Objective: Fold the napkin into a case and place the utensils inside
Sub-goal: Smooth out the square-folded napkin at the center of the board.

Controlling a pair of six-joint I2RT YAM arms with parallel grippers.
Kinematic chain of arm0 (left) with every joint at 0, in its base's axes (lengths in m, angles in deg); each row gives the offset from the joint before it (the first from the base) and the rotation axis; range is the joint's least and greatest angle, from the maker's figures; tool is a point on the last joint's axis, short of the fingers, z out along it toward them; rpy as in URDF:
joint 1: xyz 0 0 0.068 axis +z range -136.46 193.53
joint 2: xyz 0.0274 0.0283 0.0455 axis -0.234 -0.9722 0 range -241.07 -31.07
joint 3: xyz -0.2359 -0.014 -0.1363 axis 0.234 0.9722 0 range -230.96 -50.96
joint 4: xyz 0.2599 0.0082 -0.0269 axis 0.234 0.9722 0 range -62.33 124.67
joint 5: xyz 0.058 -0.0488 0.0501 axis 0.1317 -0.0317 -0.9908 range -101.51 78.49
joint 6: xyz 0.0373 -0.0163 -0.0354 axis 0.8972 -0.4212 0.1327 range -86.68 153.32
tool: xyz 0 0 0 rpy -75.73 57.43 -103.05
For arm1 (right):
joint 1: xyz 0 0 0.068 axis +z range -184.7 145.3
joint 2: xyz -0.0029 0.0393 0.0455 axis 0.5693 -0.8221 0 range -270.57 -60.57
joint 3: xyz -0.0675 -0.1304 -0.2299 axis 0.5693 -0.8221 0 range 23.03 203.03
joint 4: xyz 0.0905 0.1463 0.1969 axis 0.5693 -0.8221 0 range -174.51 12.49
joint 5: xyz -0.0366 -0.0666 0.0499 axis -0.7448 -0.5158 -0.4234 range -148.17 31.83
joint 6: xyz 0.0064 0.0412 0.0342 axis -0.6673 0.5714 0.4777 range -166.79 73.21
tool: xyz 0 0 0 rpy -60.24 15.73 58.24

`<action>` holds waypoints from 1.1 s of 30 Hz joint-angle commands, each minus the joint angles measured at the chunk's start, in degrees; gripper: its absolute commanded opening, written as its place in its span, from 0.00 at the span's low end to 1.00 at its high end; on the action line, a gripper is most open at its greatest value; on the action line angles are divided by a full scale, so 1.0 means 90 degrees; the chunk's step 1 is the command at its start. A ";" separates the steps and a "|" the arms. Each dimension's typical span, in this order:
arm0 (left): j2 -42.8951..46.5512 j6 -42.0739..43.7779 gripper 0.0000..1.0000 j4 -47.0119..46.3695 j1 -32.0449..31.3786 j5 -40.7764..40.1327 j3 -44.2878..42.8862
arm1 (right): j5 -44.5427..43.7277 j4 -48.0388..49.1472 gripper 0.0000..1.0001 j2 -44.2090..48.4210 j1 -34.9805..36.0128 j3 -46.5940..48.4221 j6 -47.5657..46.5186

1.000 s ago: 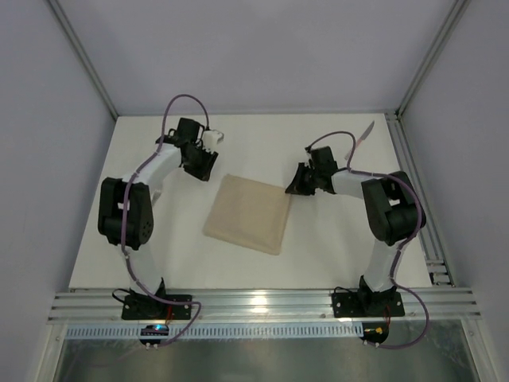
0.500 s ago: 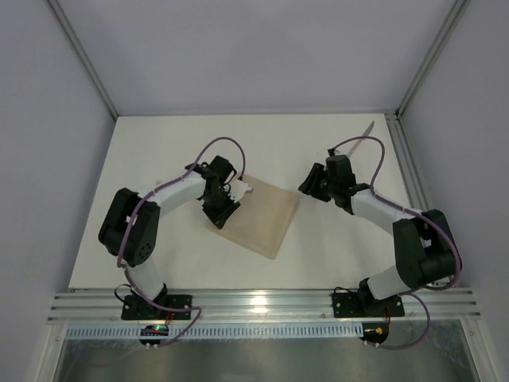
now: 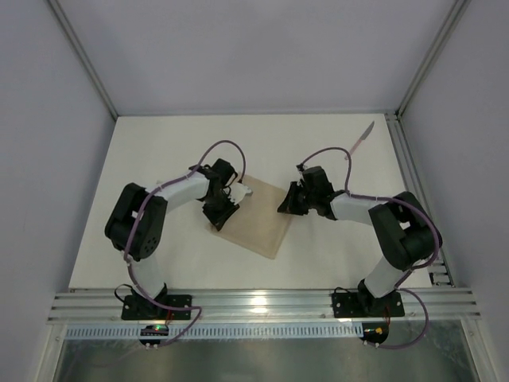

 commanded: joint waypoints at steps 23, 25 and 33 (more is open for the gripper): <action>0.1139 0.0383 0.29 0.0321 0.0216 0.0025 0.0088 | 0.0349 0.0218 0.04 0.0099 -0.1226 -0.0547 -0.0180; 0.0983 0.0422 0.29 0.0175 0.0206 -0.0150 0.0273 | 0.0300 -0.0219 0.04 0.0459 -0.1002 -0.0294 -0.0570; 0.0426 0.0276 0.29 -0.0225 0.0216 -0.0171 0.0411 | 0.0581 -0.0954 0.04 0.1418 0.0805 -0.0087 -0.1928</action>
